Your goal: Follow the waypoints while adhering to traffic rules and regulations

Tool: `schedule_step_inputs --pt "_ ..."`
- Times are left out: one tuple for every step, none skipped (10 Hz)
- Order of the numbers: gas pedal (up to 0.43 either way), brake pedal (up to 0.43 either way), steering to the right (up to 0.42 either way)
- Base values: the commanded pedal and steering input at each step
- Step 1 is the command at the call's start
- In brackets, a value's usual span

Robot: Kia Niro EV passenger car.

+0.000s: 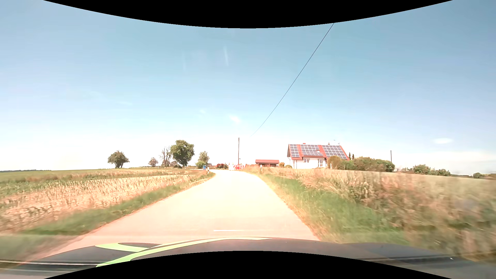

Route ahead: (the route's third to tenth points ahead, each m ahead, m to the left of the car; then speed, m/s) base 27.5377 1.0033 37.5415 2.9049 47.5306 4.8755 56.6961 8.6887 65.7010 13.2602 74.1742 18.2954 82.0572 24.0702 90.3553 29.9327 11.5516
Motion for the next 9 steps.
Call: schedule_step_inputs --pt "0.331 0.000 -0.014" --pt "0.319 0.000 -0.014" --pt "0.311 0.000 -0.014" --pt "0.287 0.000 -0.014" --pt "0.268 0.000 -0.015" --pt "0.268 0.000 -0.018" --pt "0.260 0.000 -0.023" --pt "0.248 0.000 -0.025" --pt "0.240 0.000 -0.025"
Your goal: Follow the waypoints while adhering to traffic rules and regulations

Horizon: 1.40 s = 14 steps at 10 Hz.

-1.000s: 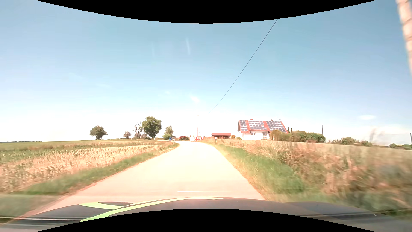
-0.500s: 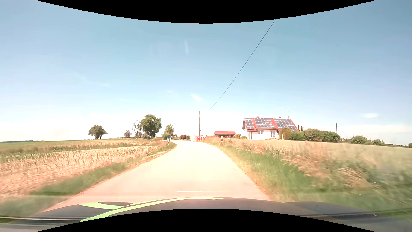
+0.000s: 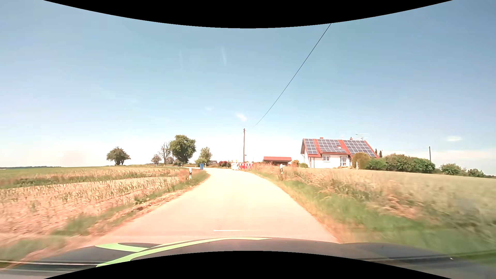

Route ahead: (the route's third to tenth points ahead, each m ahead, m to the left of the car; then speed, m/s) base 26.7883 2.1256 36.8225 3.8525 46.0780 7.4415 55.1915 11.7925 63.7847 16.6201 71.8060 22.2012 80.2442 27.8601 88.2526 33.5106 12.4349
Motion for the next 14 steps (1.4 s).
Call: schedule_step_inputs --pt "0.228 0.000 -0.025" --pt "0.220 0.000 -0.026" --pt "0.197 0.000 -0.026" --pt "0.189 0.000 -0.027" --pt "0.189 0.000 -0.028" --pt "0.189 0.000 -0.030" --pt "0.177 0.000 -0.031" --pt "0.177 0.000 -0.032" --pt "0.177 0.000 -0.031" --pt "0.177 0.000 -0.032" --pt "0.177 0.000 -0.031" --pt "0.177 0.000 -0.031" --pt "0.177 0.000 -0.031" --pt "0.177 0.000 -0.031"
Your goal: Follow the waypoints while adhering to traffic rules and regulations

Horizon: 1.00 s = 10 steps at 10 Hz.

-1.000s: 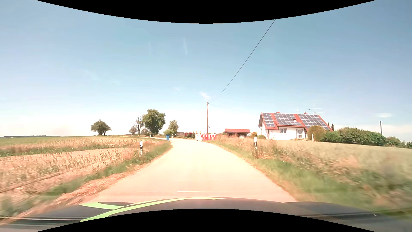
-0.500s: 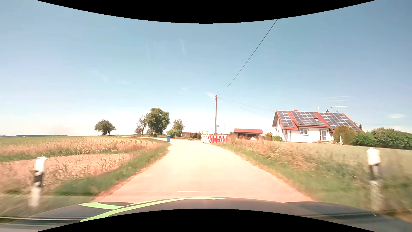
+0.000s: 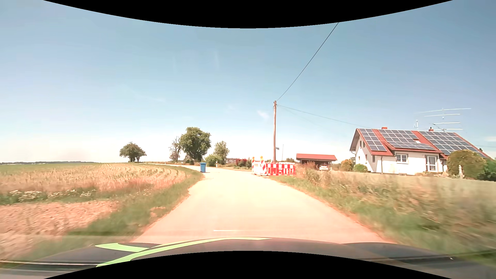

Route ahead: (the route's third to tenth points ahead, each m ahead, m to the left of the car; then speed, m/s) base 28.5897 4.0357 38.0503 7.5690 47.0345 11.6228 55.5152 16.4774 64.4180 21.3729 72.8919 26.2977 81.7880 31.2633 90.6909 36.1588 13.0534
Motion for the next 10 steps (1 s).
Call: schedule_step_inputs --pt "0.177 0.000 -0.031" --pt "0.177 0.000 -0.031" --pt "0.177 0.000 -0.031" --pt "0.177 0.000 -0.031" --pt "0.177 0.000 -0.031" --pt "0.177 0.000 -0.031" --pt "0.177 0.000 -0.031" --pt "0.177 0.000 -0.031" --pt "0.189 0.000 -0.034" --pt "0.189 0.000 -0.037"
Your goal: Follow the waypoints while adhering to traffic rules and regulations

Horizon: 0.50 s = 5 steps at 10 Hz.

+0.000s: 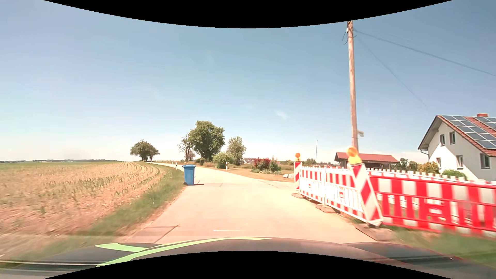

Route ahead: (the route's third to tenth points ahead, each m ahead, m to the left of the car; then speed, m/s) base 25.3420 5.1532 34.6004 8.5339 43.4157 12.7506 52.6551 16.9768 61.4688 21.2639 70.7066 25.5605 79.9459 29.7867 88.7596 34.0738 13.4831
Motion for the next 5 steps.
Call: schedule_step_inputs --pt "0.189 0.000 -0.041" --pt "0.209 0.000 -0.046" --pt "0.209 0.000 -0.053" --pt "0.220 0.000 -0.058" --pt "0.220 0.000 -0.061"
